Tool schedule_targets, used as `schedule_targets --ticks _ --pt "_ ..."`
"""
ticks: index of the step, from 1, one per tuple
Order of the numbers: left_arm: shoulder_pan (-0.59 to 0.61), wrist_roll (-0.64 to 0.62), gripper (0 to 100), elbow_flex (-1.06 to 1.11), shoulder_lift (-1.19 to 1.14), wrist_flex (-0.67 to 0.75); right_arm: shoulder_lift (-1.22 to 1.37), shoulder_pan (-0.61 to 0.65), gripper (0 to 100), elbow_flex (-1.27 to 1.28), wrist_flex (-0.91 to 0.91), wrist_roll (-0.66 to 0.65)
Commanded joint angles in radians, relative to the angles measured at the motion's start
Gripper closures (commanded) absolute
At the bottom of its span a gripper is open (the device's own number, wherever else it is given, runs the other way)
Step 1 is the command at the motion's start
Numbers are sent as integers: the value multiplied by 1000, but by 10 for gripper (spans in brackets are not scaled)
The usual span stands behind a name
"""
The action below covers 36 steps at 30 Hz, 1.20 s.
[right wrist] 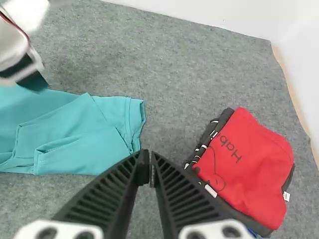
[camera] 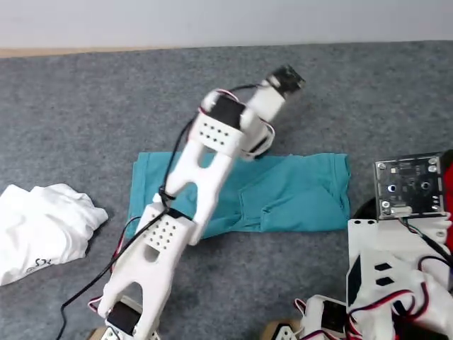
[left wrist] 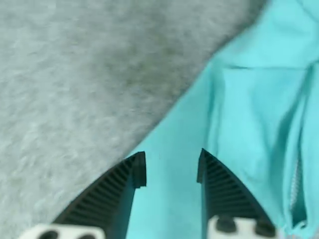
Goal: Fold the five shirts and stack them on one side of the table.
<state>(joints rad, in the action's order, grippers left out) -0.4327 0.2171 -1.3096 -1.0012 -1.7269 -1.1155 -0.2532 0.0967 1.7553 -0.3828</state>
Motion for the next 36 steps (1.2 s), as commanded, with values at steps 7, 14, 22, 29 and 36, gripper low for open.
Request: schedule_targets --ticks 7,14,22,29,36 --pt "69 -140 950 335 325 -31 5 -12 987 74 35 8" --pt "232 -144 971 754 655 -29 8 -12 987 92 33 6" --pt "442 -193 968 1099 875 -25 5 -12 987 92 35 8" --pt "539 -209 889 1219 821 41 4 -12 988 92 36 12" --pt "571 -204 827 1221 736 117 1 -13 988 92 36 12"
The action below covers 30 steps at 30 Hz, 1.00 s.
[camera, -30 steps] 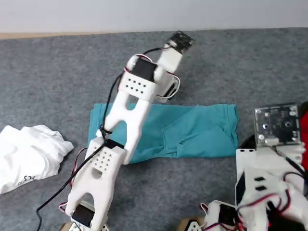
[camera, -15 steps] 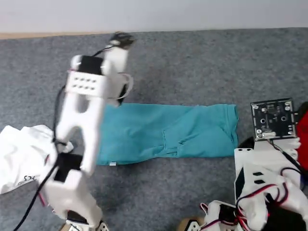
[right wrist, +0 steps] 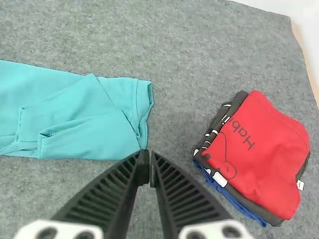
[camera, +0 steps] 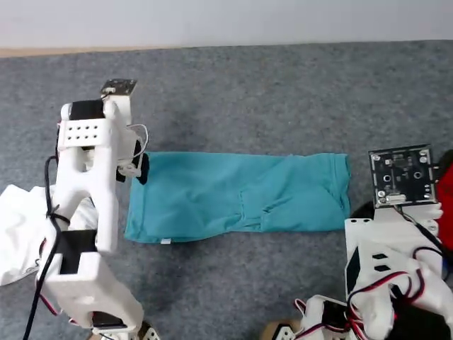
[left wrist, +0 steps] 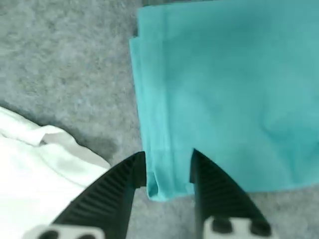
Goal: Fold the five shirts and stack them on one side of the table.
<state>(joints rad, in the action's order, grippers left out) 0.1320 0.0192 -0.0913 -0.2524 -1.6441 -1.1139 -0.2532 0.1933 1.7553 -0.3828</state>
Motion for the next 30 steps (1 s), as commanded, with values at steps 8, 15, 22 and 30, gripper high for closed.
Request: schedule_targets --ticks 8,15,22,30 --pt "25 34 826 1 -161 66 -2 -13 988 -6 38 12" --pt "32 97 799 1 -178 84 -2 -13 988 -6 38 12" --pt "34 135 770 1 -180 98 -2 -13 988 -5 38 12" --pt "48 137 770 1 -245 120 -2 -13 988 -5 38 12"
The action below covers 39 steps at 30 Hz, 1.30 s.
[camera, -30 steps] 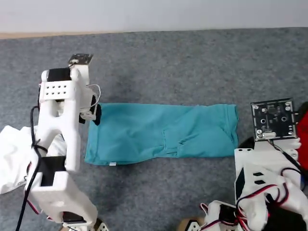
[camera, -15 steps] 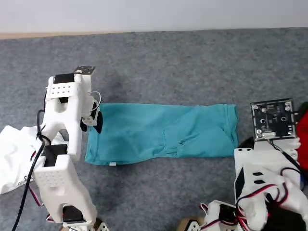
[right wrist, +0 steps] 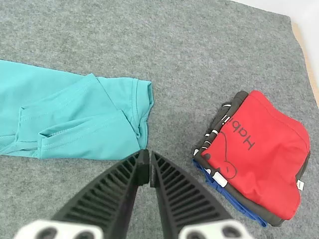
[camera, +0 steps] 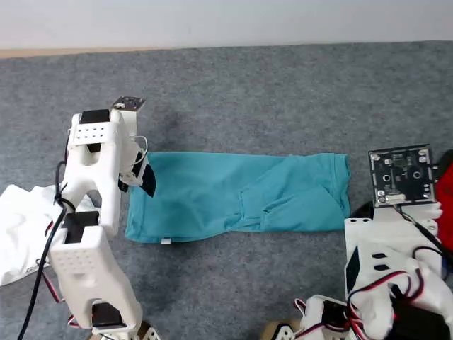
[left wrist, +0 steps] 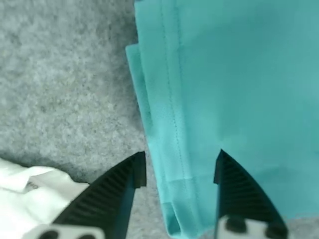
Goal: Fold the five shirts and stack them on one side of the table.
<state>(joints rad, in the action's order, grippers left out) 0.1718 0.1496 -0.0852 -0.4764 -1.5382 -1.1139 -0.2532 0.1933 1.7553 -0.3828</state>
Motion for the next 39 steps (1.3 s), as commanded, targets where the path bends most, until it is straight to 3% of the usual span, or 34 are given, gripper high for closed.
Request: schedule_targets --ticks 1,15,21,28,32,39 --pt "9 5 773 -5 -44 14 -2 -13 988 -5 38 12" --pt "-29 -34 784 -134 -222 -41 -2 -13 988 -5 35 12" --pt "-158 49 981 -249 -328 -124 -2 -13 988 -5 33 12" --pt "-207 31 995 -292 -339 -158 -2 -13 988 -5 33 9" --pt "-172 32 996 -297 -261 -192 -2 -13 988 -8 33 9" --pt "21 100 996 -297 -133 -199 -2 -13 988 -9 33 8"
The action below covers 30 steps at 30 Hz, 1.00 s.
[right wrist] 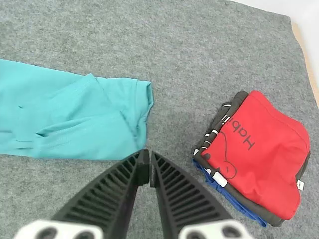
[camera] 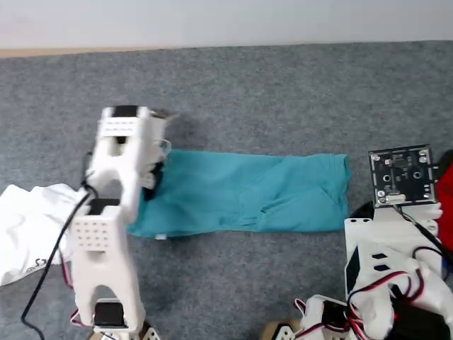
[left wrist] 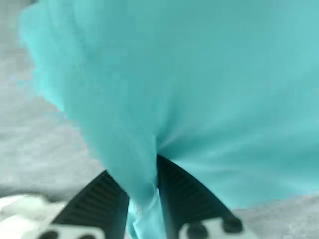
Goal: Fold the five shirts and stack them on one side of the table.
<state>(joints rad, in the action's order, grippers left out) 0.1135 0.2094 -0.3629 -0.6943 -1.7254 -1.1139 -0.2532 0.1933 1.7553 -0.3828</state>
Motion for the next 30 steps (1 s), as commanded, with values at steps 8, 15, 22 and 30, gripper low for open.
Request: schedule_targets --ticks 8,15,22,30 --pt "224 110 996 -36 92 -14 -1 -13 988 -9 31 8" --pt "157 109 996 -59 178 -32 2 -13 988 -8 31 8" --pt "-109 58 996 31 354 -32 -1 -13 988 -5 31 8" --pt "-446 -55 995 -18 410 -31 -1 -13 988 -3 31 12"
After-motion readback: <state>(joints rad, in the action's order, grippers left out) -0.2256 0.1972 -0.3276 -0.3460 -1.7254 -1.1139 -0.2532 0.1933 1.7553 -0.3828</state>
